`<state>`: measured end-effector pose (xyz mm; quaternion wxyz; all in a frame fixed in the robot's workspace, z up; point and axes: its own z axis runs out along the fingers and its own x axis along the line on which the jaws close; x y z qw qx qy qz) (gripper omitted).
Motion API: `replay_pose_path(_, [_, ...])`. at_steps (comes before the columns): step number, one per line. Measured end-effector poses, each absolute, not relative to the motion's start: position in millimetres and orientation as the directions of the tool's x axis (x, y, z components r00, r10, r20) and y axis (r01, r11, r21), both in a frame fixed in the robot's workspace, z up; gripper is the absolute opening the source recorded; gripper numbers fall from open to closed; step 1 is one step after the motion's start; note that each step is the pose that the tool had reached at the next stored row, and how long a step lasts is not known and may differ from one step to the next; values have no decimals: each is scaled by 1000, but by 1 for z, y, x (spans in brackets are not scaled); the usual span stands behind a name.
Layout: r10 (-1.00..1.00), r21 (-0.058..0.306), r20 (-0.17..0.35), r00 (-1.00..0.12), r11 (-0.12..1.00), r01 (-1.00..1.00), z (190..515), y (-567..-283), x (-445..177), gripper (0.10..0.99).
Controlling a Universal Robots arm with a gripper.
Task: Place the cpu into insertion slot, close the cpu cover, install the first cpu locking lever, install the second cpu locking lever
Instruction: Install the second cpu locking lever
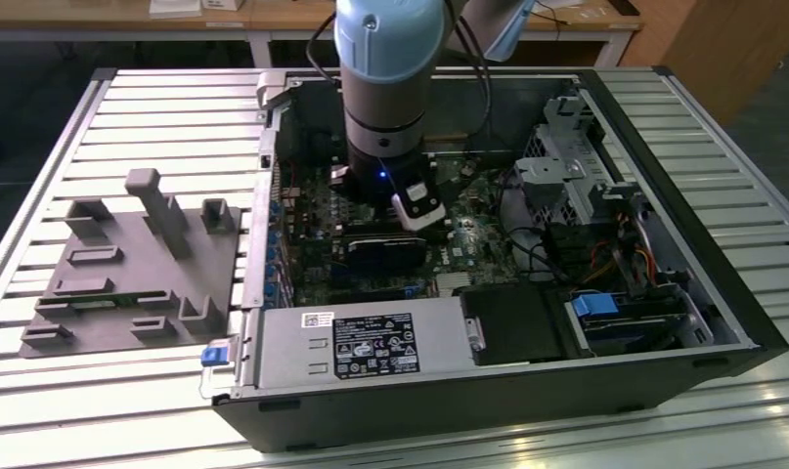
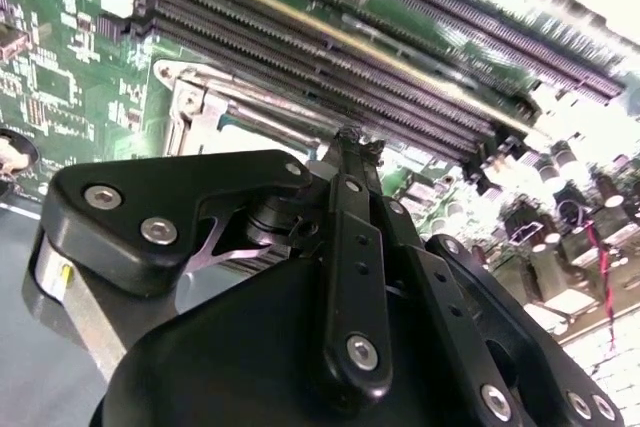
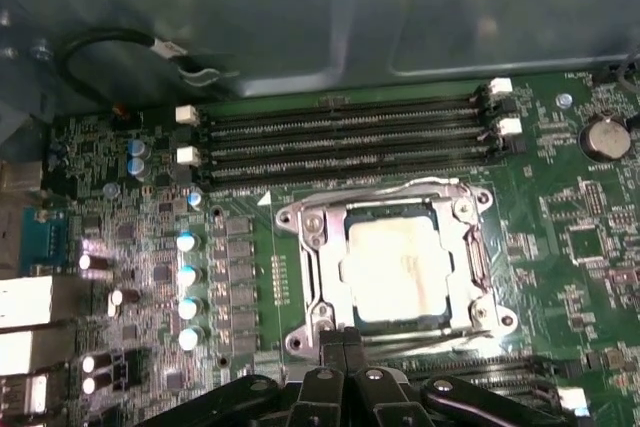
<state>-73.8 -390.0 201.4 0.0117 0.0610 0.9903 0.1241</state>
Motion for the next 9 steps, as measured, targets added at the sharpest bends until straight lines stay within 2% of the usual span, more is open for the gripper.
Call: replay_pose_path(9, [124, 247, -8, -992, 962, 118, 201, -372, -74, 106])
